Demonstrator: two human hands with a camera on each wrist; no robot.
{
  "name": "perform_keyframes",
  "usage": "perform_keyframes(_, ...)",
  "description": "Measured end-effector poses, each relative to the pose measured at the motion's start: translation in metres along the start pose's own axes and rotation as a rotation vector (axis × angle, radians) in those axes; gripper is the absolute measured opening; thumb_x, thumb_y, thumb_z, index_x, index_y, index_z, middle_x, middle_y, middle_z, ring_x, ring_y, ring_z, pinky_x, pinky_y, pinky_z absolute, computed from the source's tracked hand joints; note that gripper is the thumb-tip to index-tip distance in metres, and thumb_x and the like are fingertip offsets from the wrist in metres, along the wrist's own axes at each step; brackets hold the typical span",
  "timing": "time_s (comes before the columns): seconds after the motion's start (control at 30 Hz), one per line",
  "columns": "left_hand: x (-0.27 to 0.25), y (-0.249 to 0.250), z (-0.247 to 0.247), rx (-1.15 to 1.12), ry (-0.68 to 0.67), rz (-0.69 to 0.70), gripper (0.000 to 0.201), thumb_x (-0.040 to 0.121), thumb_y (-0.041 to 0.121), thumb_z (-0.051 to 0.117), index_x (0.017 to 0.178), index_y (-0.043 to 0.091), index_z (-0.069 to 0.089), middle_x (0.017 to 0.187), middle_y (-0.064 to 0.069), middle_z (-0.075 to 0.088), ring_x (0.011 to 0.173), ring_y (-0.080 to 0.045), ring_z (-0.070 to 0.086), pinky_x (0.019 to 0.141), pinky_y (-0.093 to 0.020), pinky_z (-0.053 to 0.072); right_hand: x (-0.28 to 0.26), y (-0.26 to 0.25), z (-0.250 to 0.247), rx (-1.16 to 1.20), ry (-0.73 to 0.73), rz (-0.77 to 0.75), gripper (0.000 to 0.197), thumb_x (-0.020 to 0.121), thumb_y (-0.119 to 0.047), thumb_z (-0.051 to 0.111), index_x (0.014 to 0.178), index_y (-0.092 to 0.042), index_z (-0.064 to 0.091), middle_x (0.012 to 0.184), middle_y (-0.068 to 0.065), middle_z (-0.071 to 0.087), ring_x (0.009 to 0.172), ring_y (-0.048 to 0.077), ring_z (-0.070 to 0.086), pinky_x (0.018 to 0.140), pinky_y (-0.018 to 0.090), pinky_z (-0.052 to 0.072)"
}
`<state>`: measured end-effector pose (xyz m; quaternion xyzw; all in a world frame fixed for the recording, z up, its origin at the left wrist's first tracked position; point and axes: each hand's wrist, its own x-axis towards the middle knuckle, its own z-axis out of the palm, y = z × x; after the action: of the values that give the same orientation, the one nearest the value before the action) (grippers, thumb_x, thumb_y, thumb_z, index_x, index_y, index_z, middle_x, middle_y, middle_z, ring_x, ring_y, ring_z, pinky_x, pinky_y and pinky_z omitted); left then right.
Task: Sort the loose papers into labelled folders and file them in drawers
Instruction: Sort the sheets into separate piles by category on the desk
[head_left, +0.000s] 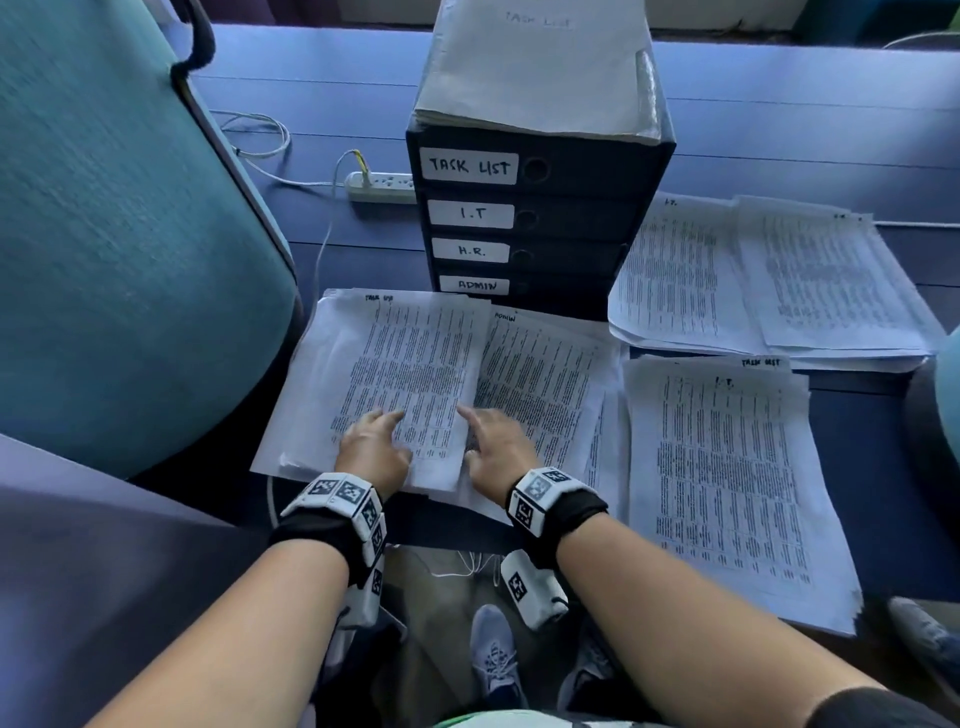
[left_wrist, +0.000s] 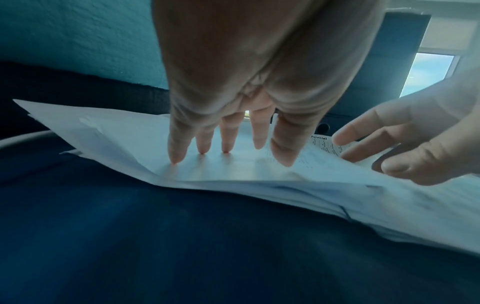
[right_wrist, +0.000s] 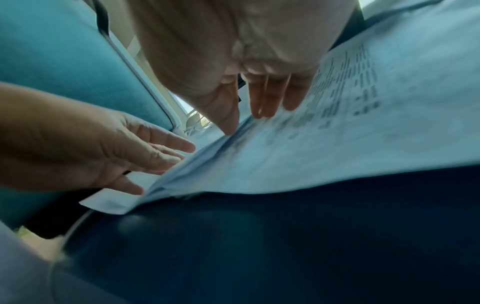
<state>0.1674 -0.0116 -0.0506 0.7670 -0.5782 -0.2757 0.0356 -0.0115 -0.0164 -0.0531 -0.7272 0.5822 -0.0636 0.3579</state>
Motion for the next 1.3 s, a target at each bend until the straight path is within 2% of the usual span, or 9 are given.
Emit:
perform_keyframes(0.07, 0.002, -0.002, 0.003, 0.030, -0.054, -0.028, 0.063, 0.090, 0.022, 0.065, 0.147, 0.026, 0.039, 0.159, -0.006, 0.024, 0.145, -0.027, 0.024, 0.119, -0.041, 0.021, -0.003, 0.007, 0.003, -0.105, 0.059, 0.047, 0.067, 0.088, -0.018, 0.057, 0.146, -0.029, 0.026, 0.146, -0.002, 0.030, 0.133, 0.024, 0.028, 0.116, 0.043, 0.020)
perform_keyframes(0.23, 0.007, -0.001, 0.005, 0.067, -0.089, -0.074, 0.069, 0.087, 0.015, 0.066, 0.148, 0.031, 0.036, 0.161, -0.007, 0.013, 0.148, -0.031, 0.014, 0.119, -0.050, 0.022, -0.009, 0.025, 0.001, -0.224, 0.002, 0.114, 0.078, 0.082, -0.012, 0.059, 0.145, -0.038, 0.021, 0.152, -0.006, 0.015, 0.140, 0.027, 0.014, 0.117, 0.051, 0.009)
perform_keyframes(0.4, 0.007, 0.001, 0.007, 0.060, -0.075, -0.106, 0.070, 0.083, 0.005, 0.062, 0.145, 0.032, 0.041, 0.159, -0.006, 0.016, 0.146, -0.030, 0.016, 0.117, -0.048, 0.026, -0.013, 0.032, -0.006, -0.230, -0.003, 0.093, 0.079, 0.078, -0.006, 0.059, 0.143, -0.038, 0.027, 0.149, -0.009, 0.017, 0.137, 0.023, 0.016, 0.116, 0.048, 0.008)
perform_keyframes(0.5, 0.003, 0.010, 0.007, 0.067, -0.013, -0.096, 0.065, 0.081, 0.000, 0.056, 0.140, 0.027, 0.047, 0.148, -0.007, 0.030, 0.135, -0.029, 0.029, 0.110, -0.044, 0.036, -0.016, 0.034, -0.010, -0.204, -0.006, 0.076, 0.072, 0.082, -0.013, 0.061, 0.142, -0.036, 0.030, 0.149, -0.009, 0.019, 0.136, 0.023, 0.017, 0.115, 0.048, 0.010)
perform_keyframes(0.63, -0.001, 0.027, 0.008, 0.067, 0.018, -0.065, 0.060, 0.084, -0.006, 0.049, 0.136, 0.023, 0.050, 0.135, -0.008, 0.040, 0.125, -0.029, 0.036, 0.101, -0.040, 0.041, -0.020, 0.038, -0.021, -0.123, 0.096, 0.086, 0.059, 0.087, -0.020, 0.059, 0.141, -0.033, 0.037, 0.140, -0.006, 0.031, 0.127, 0.023, 0.028, 0.114, 0.047, 0.022)
perform_keyframes(0.77, -0.001, 0.047, 0.014, 0.003, 0.011, -0.006, 0.046, 0.089, 0.001, 0.052, 0.130, 0.021, 0.056, 0.130, -0.008, 0.048, 0.120, -0.029, 0.045, 0.099, -0.039, 0.044, -0.028, 0.052, -0.036, -0.108, 0.258, 0.105, 0.039, 0.090, -0.016, 0.055, 0.129, -0.023, 0.054, 0.121, 0.000, 0.047, 0.113, 0.023, 0.043, 0.101, 0.039, 0.039)
perform_keyframes(1.07, -0.014, 0.111, 0.034, -0.110, -0.042, 0.159, 0.034, 0.090, 0.005, 0.056, 0.120, 0.017, 0.064, 0.122, -0.004, 0.058, 0.095, -0.017, 0.058, 0.076, -0.021, 0.048, -0.053, 0.101, -0.068, -0.046, 0.387, 0.192, 0.021, 0.092, -0.014, 0.053, 0.106, -0.018, 0.068, 0.103, 0.004, 0.054, 0.095, 0.027, 0.054, 0.084, 0.039, 0.050)
perform_keyframes(1.17, -0.017, 0.134, 0.045, -0.151, -0.073, 0.211, 0.029, 0.091, 0.012, 0.059, 0.118, 0.016, 0.066, 0.117, -0.003, 0.066, 0.105, -0.019, 0.062, 0.094, -0.032, 0.051, -0.065, 0.121, -0.085, -0.045, 0.399, 0.235, 0.021, 0.094, -0.018, 0.050, 0.104, -0.018, 0.069, 0.102, 0.002, 0.055, 0.094, 0.024, 0.055, 0.083, 0.036, 0.051)
perform_keyframes(1.3, -0.023, 0.168, 0.061, -0.138, -0.112, 0.282, 0.025, 0.093, 0.017, 0.061, 0.117, 0.013, 0.067, 0.114, 0.000, 0.069, 0.106, -0.017, 0.064, 0.097, -0.027, 0.046, -0.082, 0.153, -0.108, -0.020, 0.410, 0.285, 0.021, 0.095, -0.017, 0.049, 0.105, -0.017, 0.068, 0.103, 0.002, 0.058, 0.096, 0.022, 0.056, 0.084, 0.035, 0.050)
